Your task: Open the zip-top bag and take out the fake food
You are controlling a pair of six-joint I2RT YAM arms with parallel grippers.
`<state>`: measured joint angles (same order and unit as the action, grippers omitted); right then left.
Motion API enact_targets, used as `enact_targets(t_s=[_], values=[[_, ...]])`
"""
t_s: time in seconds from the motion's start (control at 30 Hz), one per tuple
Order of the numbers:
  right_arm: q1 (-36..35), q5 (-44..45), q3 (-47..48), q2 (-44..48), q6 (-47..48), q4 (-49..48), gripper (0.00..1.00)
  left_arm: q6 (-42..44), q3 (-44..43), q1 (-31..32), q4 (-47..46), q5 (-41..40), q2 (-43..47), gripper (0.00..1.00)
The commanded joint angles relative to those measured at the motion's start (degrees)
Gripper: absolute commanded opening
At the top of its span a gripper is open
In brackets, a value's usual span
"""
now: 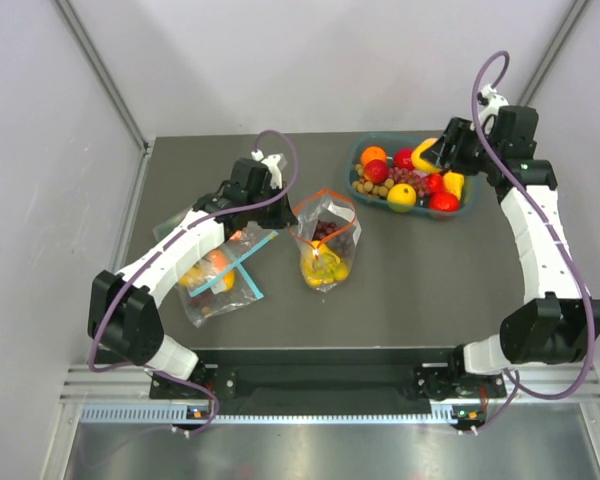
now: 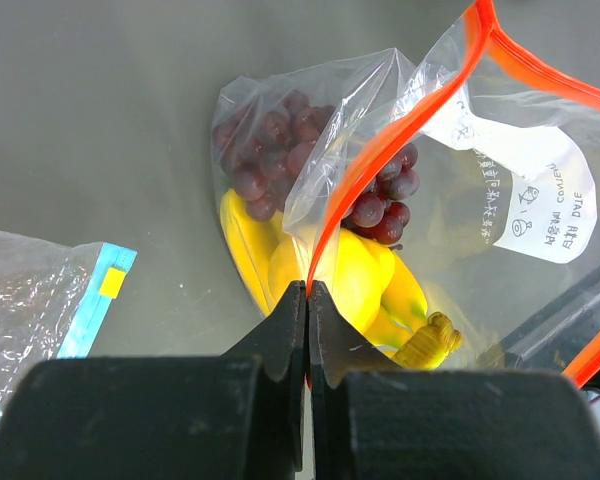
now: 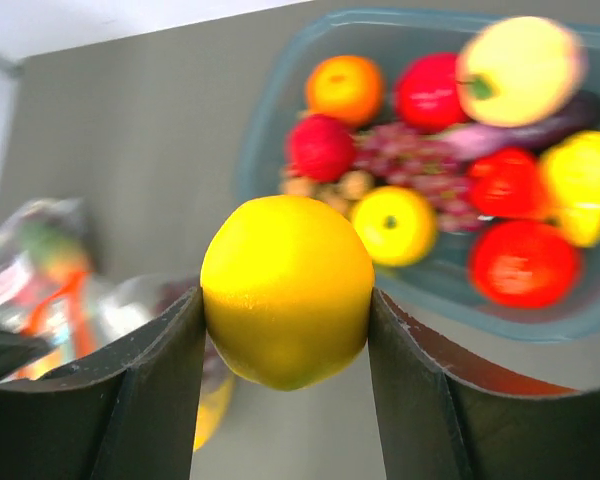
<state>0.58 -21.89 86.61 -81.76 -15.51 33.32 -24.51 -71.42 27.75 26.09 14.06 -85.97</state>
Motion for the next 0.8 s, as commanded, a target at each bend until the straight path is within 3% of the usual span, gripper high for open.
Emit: enact_targets(t_s=[0.0,0.37,0.77], values=[[2.05,5.36,-1.70,-2.18,4.34,-2.12,0.28,0.87,-1.79,-0.24,-1.56,0.00,1.69,0.00],[2.58,10.90,-5.31,-11.13,8.03,-2.82,0.27,1.84,-2.41,-0.24,-1.04,0.79,0.54,0.00],[2.58,13.80,-0.13,-20.72,11.20,-3.70,0.28,2.28,-2.32,-0.24,-0.42,0.44,0.28,0.00]])
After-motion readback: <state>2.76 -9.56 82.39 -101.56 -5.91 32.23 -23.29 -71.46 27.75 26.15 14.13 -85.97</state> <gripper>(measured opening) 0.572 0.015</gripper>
